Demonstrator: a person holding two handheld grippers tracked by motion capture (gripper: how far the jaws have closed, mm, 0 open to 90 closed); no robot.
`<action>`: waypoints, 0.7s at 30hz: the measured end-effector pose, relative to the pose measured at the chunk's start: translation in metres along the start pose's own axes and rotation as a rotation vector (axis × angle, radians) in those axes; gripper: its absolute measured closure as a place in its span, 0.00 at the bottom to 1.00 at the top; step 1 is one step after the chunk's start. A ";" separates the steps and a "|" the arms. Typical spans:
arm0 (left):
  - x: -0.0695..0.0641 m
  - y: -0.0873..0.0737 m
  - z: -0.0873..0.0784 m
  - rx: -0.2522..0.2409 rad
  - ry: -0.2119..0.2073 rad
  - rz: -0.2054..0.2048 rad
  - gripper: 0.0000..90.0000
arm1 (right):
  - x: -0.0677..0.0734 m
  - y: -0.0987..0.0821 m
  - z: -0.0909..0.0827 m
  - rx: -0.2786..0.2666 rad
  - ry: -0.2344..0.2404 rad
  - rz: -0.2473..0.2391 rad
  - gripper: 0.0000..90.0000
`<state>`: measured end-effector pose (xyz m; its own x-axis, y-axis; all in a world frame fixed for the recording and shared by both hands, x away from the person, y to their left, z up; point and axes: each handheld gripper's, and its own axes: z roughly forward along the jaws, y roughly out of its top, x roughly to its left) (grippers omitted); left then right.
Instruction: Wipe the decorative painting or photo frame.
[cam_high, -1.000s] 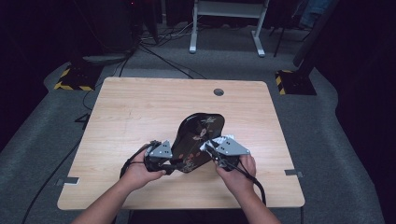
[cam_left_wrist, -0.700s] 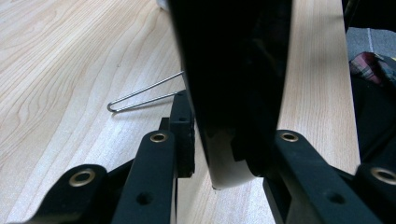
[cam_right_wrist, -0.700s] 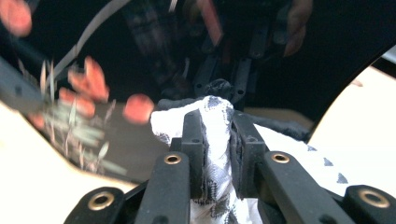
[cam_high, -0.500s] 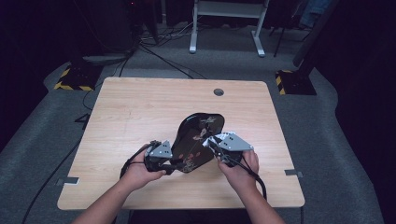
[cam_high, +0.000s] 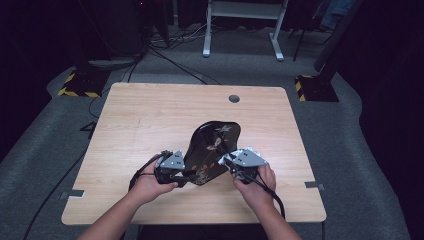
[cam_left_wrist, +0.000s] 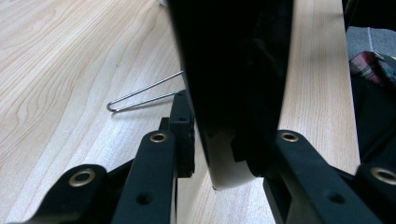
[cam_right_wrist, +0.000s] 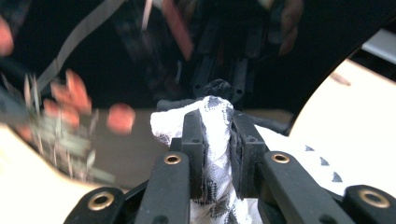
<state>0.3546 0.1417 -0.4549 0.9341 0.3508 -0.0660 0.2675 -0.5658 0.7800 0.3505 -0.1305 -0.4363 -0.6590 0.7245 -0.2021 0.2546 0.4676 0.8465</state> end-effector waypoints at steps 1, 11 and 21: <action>0.000 0.000 0.000 0.000 0.000 0.000 0.80 | -0.002 0.006 -0.003 -0.017 -0.004 0.000 0.88; 0.000 0.000 0.000 0.002 0.000 0.005 0.80 | 0.000 -0.004 0.002 -0.012 0.003 0.011 0.88; 0.000 0.000 0.000 0.001 -0.001 0.004 0.80 | -0.003 0.003 -0.003 -0.014 -0.005 0.006 0.88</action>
<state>0.3549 0.1417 -0.4548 0.9355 0.3476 -0.0634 0.2639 -0.5683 0.7793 0.3514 -0.1323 -0.4318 -0.6542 0.7296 -0.1992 0.2486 0.4562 0.8544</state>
